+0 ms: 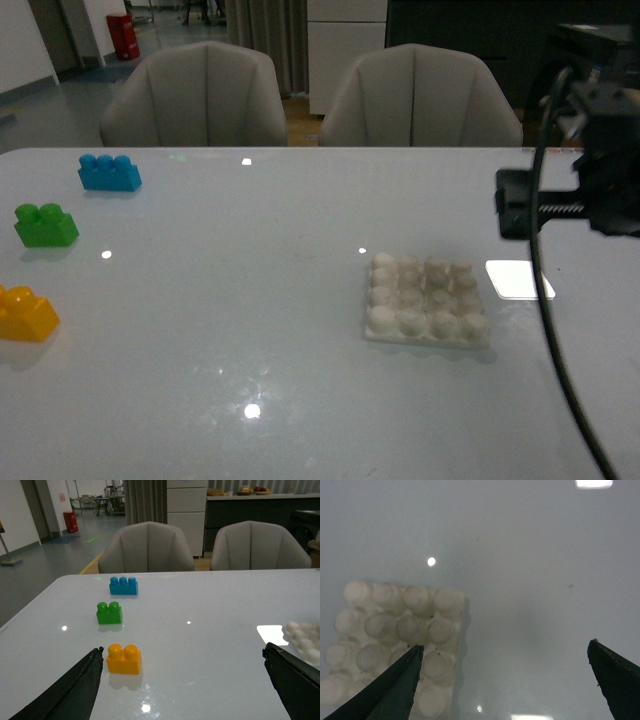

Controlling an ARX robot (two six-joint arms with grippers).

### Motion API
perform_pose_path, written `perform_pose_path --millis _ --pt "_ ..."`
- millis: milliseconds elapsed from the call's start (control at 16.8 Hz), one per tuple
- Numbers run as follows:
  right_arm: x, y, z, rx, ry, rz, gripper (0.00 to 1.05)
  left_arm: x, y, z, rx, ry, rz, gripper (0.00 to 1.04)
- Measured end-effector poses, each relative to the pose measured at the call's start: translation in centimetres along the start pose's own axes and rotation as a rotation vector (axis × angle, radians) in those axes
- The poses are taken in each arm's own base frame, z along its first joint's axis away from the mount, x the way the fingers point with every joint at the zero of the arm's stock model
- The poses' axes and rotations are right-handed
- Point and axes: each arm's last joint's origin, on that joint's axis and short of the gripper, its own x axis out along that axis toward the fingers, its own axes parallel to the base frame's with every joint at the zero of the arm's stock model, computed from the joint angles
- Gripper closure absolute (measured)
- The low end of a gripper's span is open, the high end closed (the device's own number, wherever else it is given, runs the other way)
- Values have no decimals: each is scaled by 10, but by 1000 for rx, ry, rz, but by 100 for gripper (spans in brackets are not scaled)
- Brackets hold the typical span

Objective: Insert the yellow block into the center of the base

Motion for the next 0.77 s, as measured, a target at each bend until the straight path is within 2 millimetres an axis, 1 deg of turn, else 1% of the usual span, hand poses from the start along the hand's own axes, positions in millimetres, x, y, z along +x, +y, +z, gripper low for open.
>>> perform_pose_path --millis 60,119,298,417,596,775 --pt "19 11 -10 -16 69 9 6 0 0 0 0 0 0 7" --pt "31 23 -15 -34 112 15 6 0 0 0 0 0 0 7" --pt "55 40 -23 -52 170 8 6 0 0 0 0 0 0 7" --pt "62 46 -23 -38 179 12 6 0 0 0 0 0 0 7" --pt "67 48 -19 10 187 24 6 0 0 0 0 0 0 7" --pt "74 48 -27 65 224 26 6 0 0 0 0 0 0 7"
